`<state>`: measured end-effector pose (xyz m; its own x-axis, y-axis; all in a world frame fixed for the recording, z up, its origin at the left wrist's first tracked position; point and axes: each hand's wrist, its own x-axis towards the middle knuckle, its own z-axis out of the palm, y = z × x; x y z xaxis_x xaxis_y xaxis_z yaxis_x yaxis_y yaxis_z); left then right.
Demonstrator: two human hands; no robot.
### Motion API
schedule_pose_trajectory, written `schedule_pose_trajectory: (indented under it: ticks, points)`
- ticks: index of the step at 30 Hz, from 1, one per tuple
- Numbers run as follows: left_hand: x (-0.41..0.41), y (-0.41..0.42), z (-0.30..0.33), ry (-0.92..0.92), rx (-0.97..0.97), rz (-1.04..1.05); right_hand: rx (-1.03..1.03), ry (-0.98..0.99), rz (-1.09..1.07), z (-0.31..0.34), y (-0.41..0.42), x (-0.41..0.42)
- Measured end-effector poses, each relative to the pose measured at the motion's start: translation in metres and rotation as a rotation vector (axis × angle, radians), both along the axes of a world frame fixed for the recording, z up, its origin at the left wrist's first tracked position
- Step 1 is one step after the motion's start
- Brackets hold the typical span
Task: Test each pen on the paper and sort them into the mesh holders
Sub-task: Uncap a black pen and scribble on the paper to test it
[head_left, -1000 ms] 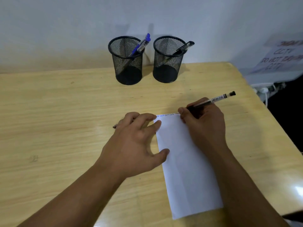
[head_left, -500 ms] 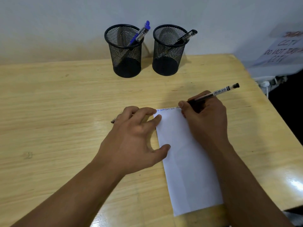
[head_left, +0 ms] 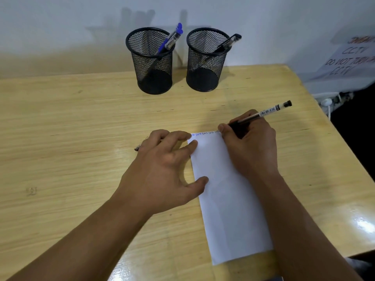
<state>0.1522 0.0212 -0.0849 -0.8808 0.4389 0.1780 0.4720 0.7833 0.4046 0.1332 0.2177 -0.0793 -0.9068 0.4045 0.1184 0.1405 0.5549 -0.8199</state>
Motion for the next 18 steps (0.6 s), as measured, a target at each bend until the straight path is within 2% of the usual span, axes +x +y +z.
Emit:
schedule_pose_trajectory:
  ticks: [18]
  points:
    - [0.0006,-0.0006,0.0013,0.001,0.006,-0.004,0.007,0.018,0.005,-0.0006,-0.0003,0.001]
